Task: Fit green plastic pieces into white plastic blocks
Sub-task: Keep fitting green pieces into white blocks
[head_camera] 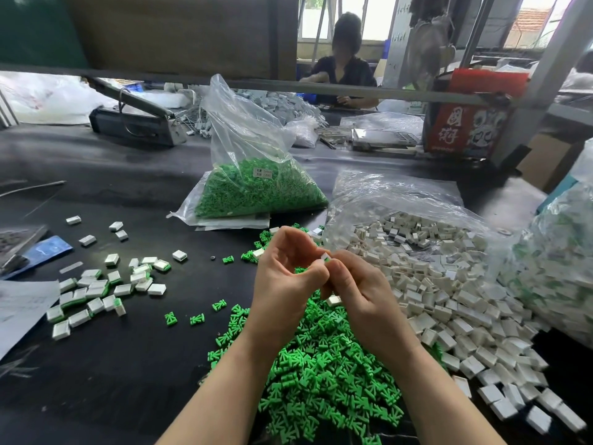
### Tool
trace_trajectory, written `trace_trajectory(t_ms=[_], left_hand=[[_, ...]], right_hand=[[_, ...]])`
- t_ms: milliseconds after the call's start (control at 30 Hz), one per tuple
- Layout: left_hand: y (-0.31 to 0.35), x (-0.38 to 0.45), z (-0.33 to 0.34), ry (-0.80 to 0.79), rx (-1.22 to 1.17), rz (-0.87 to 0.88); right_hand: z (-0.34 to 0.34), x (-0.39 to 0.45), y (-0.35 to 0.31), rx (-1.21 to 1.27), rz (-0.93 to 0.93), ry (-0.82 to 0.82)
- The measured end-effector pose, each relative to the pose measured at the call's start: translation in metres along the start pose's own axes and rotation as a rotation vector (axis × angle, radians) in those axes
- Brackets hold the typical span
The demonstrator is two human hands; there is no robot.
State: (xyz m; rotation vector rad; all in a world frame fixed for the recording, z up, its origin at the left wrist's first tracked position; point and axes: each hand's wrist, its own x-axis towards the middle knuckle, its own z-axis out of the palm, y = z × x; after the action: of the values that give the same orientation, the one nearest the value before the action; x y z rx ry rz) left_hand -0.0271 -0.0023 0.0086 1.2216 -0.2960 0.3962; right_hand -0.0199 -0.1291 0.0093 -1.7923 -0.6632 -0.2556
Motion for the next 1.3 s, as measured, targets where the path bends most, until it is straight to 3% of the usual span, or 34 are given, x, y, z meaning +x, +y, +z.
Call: trace_trajectory(t_ms=[567,1300], left_hand=[[-0.014,0.005,-0.003,0.035,-0.144,-0.113],[-0.015,0.005,-0.002,-0.02,-0.212,-0.123]], right_hand=[[0.003,0.002,0.011,-0.004,0.066,0.019],[0.003,0.003,0.01,-0.013,-0.005,0.082]])
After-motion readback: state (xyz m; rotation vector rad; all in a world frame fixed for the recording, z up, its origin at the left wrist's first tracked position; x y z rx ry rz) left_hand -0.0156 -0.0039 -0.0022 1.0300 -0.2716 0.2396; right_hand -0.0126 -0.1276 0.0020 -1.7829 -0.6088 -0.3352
